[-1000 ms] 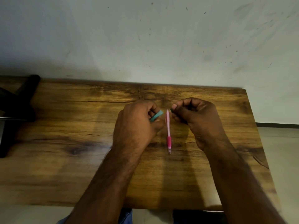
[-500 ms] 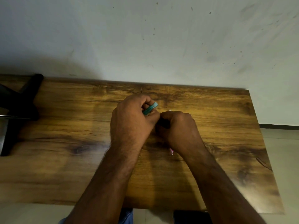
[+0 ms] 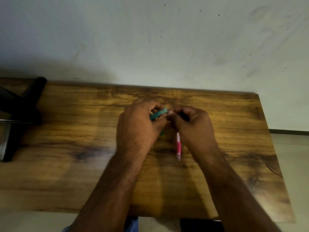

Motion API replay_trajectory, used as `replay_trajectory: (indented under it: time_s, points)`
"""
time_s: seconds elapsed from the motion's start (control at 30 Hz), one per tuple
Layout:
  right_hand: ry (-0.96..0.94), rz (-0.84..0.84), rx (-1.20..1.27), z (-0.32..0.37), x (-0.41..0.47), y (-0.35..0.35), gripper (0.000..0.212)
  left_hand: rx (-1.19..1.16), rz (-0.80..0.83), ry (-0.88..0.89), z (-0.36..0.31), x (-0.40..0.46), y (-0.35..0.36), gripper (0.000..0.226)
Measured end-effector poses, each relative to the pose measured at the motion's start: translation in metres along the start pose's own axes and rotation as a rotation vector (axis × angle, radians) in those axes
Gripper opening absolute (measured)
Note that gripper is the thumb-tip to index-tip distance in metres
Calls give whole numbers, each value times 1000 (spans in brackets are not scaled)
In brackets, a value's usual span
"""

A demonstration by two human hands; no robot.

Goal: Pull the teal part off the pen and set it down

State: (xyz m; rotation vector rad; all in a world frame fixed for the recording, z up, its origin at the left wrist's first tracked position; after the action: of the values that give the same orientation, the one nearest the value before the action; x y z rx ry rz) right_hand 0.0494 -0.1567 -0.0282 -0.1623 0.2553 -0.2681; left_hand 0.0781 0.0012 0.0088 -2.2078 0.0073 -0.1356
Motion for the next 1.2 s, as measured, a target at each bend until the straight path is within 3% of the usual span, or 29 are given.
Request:
replay_trajectory:
  time_s: [0.1, 0.4, 0.97, 1.2]
  points:
    - [191, 50, 443, -6, 1, 2, 12, 23, 45, 47, -2, 0, 3, 30]
    - [368, 86, 761, -15, -2, 9, 25, -78, 120, 113, -7, 3, 1, 29]
    - [379, 115, 782, -14, 1, 5, 29, -64, 134, 167, -11, 3, -5, 26]
    - [369, 85, 748, -13, 2, 0, 15, -90, 117, 175, -10, 3, -6, 26]
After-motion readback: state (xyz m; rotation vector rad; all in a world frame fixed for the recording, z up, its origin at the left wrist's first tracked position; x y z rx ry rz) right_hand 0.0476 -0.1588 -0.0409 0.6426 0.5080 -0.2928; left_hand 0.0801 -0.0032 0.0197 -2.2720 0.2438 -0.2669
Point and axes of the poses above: each hand's wrist, its own x-axis towards the middle knuckle, its own y-axis out of the palm, z = x × y, the point moved 6 cm from there along x, towards the middle knuckle, and after that the axes turned 6 degrees about x, right-handed, at the moved point
